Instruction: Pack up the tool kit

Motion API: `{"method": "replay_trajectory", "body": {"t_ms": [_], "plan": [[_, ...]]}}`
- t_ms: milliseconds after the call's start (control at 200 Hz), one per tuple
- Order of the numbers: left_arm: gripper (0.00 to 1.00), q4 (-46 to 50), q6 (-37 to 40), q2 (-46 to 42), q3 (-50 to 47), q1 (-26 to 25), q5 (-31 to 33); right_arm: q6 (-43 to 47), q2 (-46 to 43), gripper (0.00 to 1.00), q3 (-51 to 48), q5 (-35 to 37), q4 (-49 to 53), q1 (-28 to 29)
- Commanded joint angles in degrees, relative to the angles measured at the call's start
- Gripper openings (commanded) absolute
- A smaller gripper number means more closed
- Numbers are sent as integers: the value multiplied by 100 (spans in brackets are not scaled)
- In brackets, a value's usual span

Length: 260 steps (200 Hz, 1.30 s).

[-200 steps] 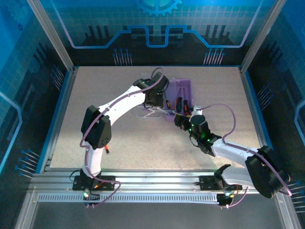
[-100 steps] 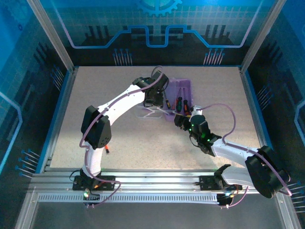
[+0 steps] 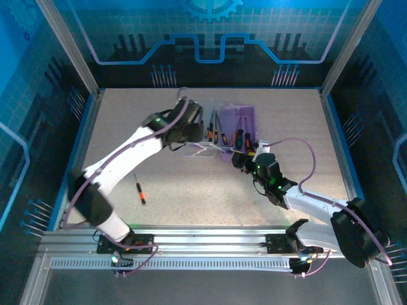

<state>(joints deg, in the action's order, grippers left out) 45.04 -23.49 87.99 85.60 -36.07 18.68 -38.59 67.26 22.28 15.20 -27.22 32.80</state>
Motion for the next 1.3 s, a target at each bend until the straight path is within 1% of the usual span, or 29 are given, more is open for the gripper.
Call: {"method": "replay_trajectory", "body": {"t_ms": [0, 35, 90, 160, 225, 305, 420, 545, 615, 725, 830, 885, 930, 985, 1085, 1236, 1296], "plan": [[62, -416, -528, -853, -1143, 113, 464, 103, 54, 69, 42, -582, -328, -25], [67, -466, -718, -1168, -1551, 179, 523, 145, 124, 68, 90, -758, -362, 8], [77, -549, -1085, -1675, -2164, 269, 607, 238, 242, 68, 146, -893, -451, 126], [90, -603, -1495, -2408, -2909, 378, 677, 400, 369, 68, 257, -897, -469, 348], [99, -580, -1781, -3009, -3491, 463, 779, 560, 482, 68, 373, -875, -416, 548], [99, -486, -2017, -3661, -4083, 628, 798, 688, 588, 68, 490, -772, -323, 737], [98, -175, -2398, -4337, -4723, 831, 793, 703, 684, 68, 553, -733, -297, 804], [93, 180, -2754, -4737, -5157, 967, 817, 687, 763, 68, 557, -612, -262, 805], [90, 330, -2901, -4764, -5301, 1030, 829, 678, 754, 67, 586, -631, -217, 812], [81, 446, -3003, -4674, -5417, 1085, 959, 636, 756, 67, 571, -609, -236, 810], [69, 391, -3167, -4545, -5556, 1178, 1103, 627, 781, 67, 582, -596, -223, 814], [63, 219, -3171, -4420, -5651, 1260, 1020, 616, 778, 67, 589, -559, -201, 815], [55, 70, -3188, -4275, -5706, 1326, 942, 607, 760, 67, 576, -561, -189, 810], [50, -88, -3230, -4050, -5747, 1373, 846, 605, 741, 67, 576, -548, -183, 811], [43, -423, -3235, -3633, -5817, 1384, 663, 590, 725, 67, 563, -497, -165, 817], [40, -527, -3393, -3112, -5818, 1408, 673, 589, 735, 67, 589, -504, -141, 815], [42, -602, -3396, -3041, -5852, 1444, 651, 579, 756, 67, 588, -490, -133, 812]]}}
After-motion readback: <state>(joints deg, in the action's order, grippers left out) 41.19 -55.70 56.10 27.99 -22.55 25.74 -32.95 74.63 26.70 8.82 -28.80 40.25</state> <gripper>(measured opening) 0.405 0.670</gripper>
